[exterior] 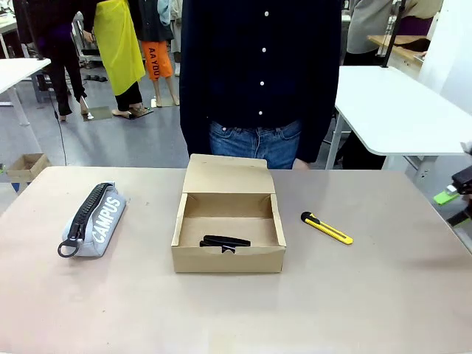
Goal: Pack the items into the box.
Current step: Pick up the item specified by the human and place it in the Mailer Box.
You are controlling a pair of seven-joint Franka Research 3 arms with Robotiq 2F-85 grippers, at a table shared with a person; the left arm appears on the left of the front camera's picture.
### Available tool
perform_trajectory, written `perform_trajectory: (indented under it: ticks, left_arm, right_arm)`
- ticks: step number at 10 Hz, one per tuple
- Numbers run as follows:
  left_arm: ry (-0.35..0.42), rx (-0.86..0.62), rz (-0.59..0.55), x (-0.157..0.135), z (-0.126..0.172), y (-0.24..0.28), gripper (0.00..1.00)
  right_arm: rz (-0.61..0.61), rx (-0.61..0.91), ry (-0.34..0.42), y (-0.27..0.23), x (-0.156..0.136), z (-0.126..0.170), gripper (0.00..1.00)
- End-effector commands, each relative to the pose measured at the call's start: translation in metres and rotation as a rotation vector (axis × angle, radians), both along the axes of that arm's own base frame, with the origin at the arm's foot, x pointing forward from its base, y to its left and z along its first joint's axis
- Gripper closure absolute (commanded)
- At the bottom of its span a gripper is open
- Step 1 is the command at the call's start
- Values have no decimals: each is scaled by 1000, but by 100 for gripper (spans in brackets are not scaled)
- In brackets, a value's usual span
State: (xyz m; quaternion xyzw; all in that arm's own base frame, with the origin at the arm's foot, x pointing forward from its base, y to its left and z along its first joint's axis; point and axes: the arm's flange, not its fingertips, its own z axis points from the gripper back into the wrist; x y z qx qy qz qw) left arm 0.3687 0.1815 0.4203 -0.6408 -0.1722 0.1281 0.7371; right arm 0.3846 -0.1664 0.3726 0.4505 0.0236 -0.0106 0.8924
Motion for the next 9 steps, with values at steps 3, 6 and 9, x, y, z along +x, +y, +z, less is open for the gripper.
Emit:
perform_trajectory:
  ticks: [3, 6, 9]
  left_arm:
    - [-15, -11, -4, -1, 2, -1, 0]
    - [-15, -11, -4, -1, 2, -1, 0]
    - [-15, -11, -4, -1, 2, -1, 0]
  right_arm:
    - [-92, 135, 33, -12, -6, -13, 0]
    - [-92, 135, 33, -12, -6, -13, 0]
    - [-92, 135, 33, -12, -6, -13, 0]
